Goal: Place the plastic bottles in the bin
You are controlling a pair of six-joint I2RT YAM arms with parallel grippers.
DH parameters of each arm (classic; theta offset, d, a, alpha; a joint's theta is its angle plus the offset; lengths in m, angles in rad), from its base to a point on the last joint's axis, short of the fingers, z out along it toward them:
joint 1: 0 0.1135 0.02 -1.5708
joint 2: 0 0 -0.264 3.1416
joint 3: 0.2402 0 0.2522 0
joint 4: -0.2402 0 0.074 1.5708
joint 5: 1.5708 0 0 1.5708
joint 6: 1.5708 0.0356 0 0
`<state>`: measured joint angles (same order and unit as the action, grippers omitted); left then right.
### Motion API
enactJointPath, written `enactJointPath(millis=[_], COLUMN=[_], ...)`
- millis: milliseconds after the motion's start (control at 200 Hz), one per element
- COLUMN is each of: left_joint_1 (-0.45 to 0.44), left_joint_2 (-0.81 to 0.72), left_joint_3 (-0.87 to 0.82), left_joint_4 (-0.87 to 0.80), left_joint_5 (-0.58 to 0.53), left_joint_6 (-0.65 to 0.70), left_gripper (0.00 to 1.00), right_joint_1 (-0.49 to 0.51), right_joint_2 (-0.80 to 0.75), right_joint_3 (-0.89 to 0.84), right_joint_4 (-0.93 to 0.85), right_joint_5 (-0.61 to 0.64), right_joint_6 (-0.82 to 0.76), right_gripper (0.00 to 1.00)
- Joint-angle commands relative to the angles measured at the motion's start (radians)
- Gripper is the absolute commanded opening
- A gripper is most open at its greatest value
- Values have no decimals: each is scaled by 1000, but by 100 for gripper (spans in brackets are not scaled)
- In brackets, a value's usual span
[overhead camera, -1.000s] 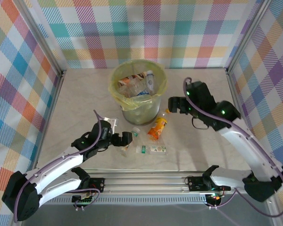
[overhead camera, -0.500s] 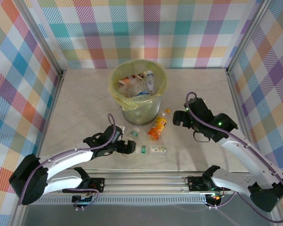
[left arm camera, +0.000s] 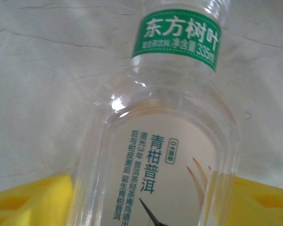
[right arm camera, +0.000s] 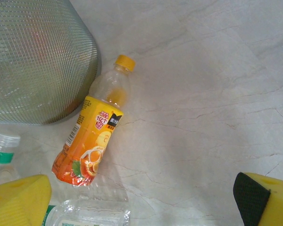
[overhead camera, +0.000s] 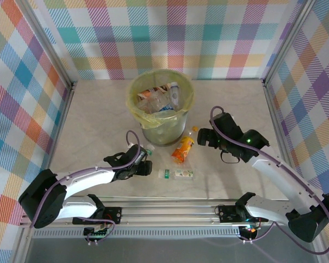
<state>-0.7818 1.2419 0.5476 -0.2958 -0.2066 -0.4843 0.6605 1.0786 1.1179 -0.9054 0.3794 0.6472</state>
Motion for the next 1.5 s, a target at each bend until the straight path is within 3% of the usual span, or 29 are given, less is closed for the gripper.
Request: enactJointPath(millis=[0, 360, 585, 795, 1105, 1495], left_joint_1=[-15, -15, -14, 0, 4, 20], left_joint_2=[-13, -148, -383, -485, -356, 58], left_joint_3=[8, 17, 74, 223, 546, 1002], left_joint_4=[-54, -195, -305, -334, -181, -88], left_joint_5=[-64, -208, -312, -375, -383, -238], left_joint_6=[-47, -158, -228, -173, -14, 115], left_gripper=[71, 47, 42, 40, 38, 40], right_joint_1=[-4, -4, -5, -6, -5, -5], right_joint_2=[-4, -8, -27, -29, -41, -52], right_joint_3=[-13, -18, -36, -41, -49, -66], right_joint_4=[25, 60, 93, 125, 130, 124], right_joint_5=[-13, -26, -70, -72, -83, -80], right_joint_6=[2, -17, -27, -39, -18, -8], right_gripper=[100, 100, 100, 100, 100, 100])
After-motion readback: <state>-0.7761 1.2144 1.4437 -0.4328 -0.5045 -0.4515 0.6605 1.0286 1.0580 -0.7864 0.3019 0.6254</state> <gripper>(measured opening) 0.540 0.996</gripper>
